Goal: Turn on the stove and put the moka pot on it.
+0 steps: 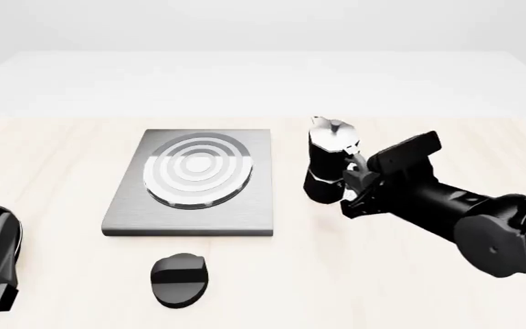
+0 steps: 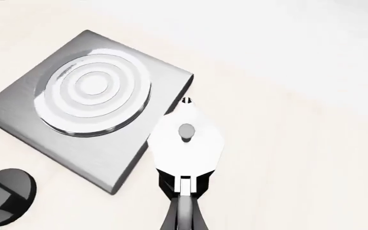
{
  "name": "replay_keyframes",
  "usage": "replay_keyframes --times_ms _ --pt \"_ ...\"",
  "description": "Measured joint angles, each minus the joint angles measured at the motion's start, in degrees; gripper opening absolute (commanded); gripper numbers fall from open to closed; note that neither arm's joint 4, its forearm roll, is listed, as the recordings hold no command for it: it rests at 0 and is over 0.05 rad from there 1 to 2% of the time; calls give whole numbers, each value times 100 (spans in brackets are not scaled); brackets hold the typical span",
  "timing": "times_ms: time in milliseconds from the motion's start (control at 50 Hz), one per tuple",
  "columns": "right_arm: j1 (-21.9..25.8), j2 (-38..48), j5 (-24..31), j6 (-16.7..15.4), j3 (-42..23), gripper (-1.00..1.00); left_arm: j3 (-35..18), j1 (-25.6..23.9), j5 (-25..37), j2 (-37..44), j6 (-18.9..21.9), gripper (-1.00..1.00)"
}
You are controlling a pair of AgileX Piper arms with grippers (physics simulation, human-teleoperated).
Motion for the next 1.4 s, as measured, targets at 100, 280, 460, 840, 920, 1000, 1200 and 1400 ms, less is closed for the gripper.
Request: replay_keyframes --times_ms 100,280,460,840,920,1000,1200,1400 --pt "176 33 344 -166 -433 -100 0 -11 25 0 9 100" --pt "474 327 902 -321 -1389 -100 0 -34 71 0 25 100" --pt "623 829 1187 -395 -2332 -100 0 -55 98 0 33 100" --pt "861 2227 1210 -186 -3868 -100 0 -169 146 0 53 100" --pt "946 2498 1195 -120 -4117 -100 0 -190 158 0 45 100" --pt "1033 2751 1178 -49 -4339 -100 0 -205 173 0 44 100" --pt "1233 3279 1077 127 -4713 -100 0 -230 203 0 44 100" --pt "1417 3634 1006 237 -4935 -100 0 -248 230 0 41 100"
